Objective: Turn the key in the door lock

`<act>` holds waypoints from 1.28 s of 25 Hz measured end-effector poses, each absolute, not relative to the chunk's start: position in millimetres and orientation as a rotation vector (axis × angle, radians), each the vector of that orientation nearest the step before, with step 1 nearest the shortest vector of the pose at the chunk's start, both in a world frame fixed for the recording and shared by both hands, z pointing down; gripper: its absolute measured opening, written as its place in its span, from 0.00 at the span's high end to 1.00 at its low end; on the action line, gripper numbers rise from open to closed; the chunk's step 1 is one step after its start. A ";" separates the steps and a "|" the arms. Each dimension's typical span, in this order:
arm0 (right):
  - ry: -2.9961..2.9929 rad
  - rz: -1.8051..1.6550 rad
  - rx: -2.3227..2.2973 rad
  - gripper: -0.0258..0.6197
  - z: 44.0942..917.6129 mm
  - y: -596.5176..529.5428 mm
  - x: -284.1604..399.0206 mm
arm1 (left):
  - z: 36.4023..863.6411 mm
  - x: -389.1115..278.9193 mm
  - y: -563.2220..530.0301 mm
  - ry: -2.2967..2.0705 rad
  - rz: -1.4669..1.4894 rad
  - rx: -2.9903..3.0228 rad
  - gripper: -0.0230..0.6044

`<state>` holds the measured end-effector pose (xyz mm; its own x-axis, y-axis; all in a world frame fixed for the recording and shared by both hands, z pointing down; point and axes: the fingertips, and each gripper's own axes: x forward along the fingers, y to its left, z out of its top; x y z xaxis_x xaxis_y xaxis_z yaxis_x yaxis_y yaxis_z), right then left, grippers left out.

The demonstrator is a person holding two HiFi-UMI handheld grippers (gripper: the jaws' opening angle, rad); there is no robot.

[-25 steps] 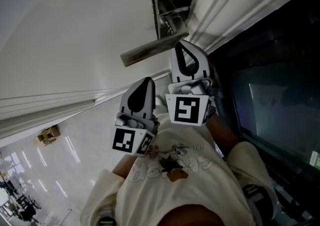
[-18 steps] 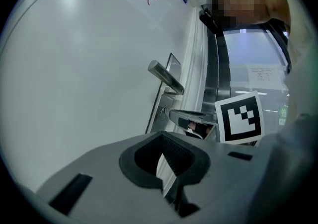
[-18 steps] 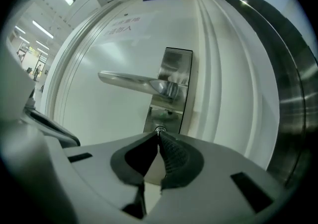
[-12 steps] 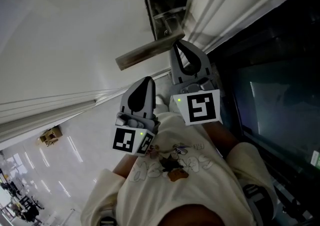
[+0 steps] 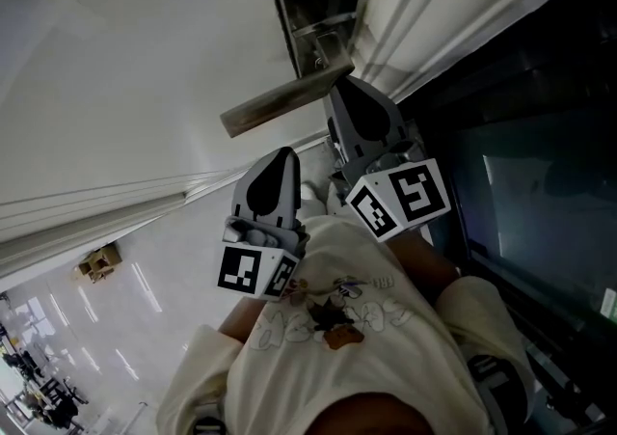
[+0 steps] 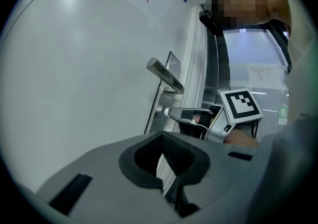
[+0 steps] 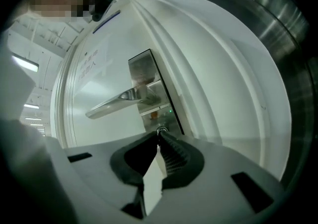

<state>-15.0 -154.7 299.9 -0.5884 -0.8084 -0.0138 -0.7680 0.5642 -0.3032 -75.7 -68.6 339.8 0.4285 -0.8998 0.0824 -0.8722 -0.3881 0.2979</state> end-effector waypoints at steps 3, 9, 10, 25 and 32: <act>2.585 -0.512 -1.288 0.92 300.6 -155.4 -14.2 | 340.6 -75.6 -68.8 -1.525 -0.132 2.389 0.96; 2.479 -0.694 -1.199 0.92 302.2 -156.5 -12.4 | 340.1 -75.7 -68.3 -1.525 -0.136 2.390 0.96; 2.464 -0.721 -1.183 0.92 302.6 -156.6 -12.2 | 340.0 -75.8 -68.2 -1.526 -0.137 2.390 0.96; 2.171 -1.135 -0.892 0.91 304.9 -158.7 -10.3 | 338.5 -74.0 -63.7 -1.533 -0.136 2.388 0.96; 2.101 -1.220 -0.806 0.90 305.1 -160.3 -11.5 | 339.2 -74.8 -63.0 -1.539 -0.134 2.384 0.96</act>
